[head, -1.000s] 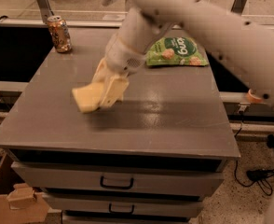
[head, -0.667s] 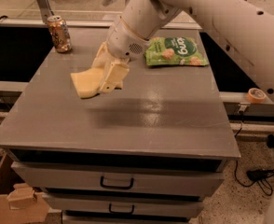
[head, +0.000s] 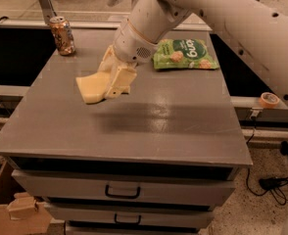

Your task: Move sponge near green rice chip bag

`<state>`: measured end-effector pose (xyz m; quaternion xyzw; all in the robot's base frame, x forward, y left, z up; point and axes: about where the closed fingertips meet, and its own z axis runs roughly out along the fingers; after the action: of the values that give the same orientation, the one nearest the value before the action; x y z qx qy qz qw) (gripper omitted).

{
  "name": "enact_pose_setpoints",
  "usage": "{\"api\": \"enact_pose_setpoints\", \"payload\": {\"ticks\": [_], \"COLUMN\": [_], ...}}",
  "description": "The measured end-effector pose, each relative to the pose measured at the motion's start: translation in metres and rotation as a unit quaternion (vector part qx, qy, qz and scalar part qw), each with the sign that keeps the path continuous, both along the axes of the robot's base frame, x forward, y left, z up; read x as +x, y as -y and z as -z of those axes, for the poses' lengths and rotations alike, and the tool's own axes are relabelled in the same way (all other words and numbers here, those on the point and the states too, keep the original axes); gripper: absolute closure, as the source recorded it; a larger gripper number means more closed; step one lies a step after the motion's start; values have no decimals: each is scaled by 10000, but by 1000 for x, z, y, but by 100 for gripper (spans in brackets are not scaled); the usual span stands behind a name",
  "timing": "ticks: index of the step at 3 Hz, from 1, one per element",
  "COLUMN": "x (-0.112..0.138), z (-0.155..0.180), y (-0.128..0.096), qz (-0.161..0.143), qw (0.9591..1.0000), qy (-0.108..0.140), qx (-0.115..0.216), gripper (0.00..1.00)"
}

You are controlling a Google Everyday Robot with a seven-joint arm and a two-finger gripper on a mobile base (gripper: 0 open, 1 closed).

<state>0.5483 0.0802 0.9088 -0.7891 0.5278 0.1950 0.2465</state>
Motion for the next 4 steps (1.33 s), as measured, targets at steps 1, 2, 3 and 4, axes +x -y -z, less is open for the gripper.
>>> {"api": "enact_pose_setpoints", "payload": {"ticks": [1, 2, 3, 4], "x": [10, 28, 47, 66], "z": [-1, -6, -5, 9], "y": [35, 93, 153, 208], "qz": [406, 948, 1443, 1925], "qw": [9987, 9931, 9851, 9759], "qy": [303, 668, 879, 948], "qx": [-76, -180, -313, -385], "gripper": [100, 100, 100, 100]}}
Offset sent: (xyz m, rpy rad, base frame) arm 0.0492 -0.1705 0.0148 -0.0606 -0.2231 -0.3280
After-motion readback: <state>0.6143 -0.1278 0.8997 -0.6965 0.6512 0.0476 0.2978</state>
